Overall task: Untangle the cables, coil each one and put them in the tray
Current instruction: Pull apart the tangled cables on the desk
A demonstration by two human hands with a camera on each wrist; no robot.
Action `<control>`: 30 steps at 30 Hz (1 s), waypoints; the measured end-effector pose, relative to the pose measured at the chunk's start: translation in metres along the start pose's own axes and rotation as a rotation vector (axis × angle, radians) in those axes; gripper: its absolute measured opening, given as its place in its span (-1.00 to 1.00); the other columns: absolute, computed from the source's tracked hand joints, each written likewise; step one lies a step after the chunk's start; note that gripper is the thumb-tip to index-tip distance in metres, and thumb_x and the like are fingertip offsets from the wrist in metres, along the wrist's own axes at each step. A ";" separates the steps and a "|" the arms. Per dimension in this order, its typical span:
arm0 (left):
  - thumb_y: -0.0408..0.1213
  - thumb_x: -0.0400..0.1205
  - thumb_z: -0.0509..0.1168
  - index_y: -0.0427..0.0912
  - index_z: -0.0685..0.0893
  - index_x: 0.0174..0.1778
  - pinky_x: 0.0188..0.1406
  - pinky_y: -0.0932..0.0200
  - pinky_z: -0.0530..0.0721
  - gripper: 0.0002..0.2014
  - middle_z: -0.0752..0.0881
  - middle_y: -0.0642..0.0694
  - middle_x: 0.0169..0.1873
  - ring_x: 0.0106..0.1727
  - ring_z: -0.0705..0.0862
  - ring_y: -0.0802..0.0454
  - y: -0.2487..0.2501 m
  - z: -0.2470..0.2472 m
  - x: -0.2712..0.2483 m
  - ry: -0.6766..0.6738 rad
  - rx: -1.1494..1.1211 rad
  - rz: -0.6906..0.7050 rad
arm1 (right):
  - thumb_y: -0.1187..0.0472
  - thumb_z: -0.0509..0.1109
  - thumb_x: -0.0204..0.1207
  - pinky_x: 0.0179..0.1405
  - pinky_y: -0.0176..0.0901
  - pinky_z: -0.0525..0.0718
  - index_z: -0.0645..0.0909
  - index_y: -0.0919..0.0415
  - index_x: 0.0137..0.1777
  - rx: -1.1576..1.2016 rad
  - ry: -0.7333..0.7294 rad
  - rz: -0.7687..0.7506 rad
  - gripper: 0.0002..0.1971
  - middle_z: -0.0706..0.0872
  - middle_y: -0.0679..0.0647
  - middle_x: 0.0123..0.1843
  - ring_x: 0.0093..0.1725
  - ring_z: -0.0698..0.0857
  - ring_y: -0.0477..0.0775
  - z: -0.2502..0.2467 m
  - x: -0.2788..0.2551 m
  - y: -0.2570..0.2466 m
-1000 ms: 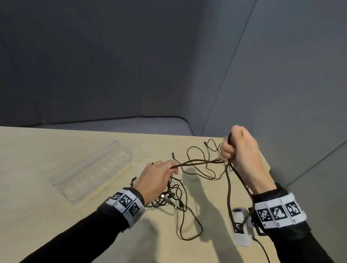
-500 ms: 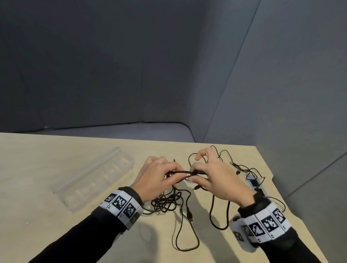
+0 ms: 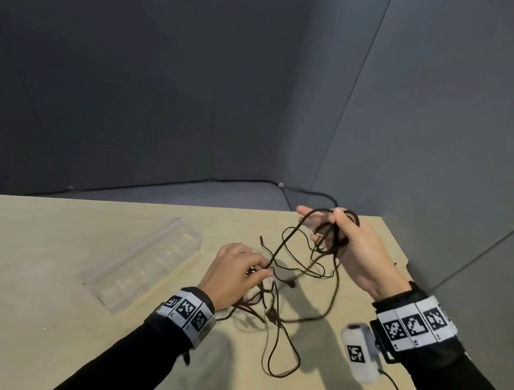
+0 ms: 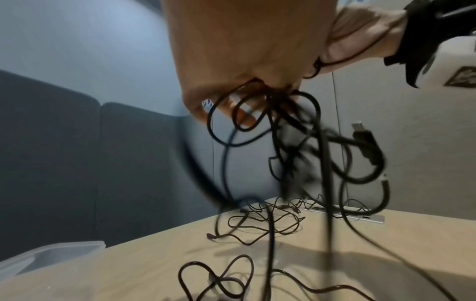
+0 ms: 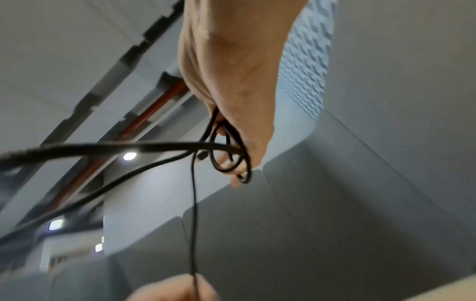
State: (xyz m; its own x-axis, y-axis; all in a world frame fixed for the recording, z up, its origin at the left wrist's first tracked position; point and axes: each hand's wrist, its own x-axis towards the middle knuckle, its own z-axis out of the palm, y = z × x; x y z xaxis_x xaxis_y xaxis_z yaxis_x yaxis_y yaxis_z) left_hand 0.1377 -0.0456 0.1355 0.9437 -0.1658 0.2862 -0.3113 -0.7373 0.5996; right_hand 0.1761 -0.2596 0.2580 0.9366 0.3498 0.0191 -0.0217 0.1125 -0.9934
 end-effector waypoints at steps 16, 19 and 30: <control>0.58 0.31 -0.02 0.02 0.25 0.55 0.55 -0.17 0.16 -0.03 0.40 -0.05 0.44 0.47 0.35 -0.06 0.000 0.005 -0.022 -0.226 0.333 -0.160 | 0.02 0.10 0.72 -0.61 -0.33 0.43 0.41 0.11 -0.32 0.501 0.258 -0.119 -0.64 0.24 -0.11 -0.62 -0.67 0.21 -0.15 0.009 0.004 -0.050; 0.45 0.29 0.32 0.11 0.11 0.60 0.58 0.02 0.21 0.02 0.26 0.09 0.57 0.57 0.23 0.09 0.033 0.008 -0.012 -0.193 -0.050 0.029 | 0.03 0.10 0.72 -0.62 -0.33 0.42 0.40 0.11 -0.32 0.518 0.179 -0.139 -0.64 0.24 -0.11 -0.63 -0.68 0.22 -0.15 0.028 -0.001 -0.053; -0.04 0.71 0.13 -0.03 0.52 -0.20 -0.24 0.16 0.52 -0.78 0.61 0.04 -0.36 -0.29 0.59 0.04 0.012 0.019 -0.006 -0.202 -0.244 -0.068 | 0.15 0.22 0.68 -0.62 -0.26 0.31 0.35 0.09 -0.39 0.082 0.418 -0.516 -0.64 0.26 -0.05 -0.61 -0.63 0.20 -0.05 -0.003 -0.001 -0.091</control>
State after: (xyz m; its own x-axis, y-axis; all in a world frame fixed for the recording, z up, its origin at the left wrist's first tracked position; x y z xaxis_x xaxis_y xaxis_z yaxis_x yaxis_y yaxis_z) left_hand 0.1308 -0.0655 0.1267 0.9589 -0.2658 0.0996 -0.2409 -0.5765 0.7807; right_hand 0.1776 -0.2730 0.3477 0.8902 -0.1562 0.4279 0.4546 0.2447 -0.8564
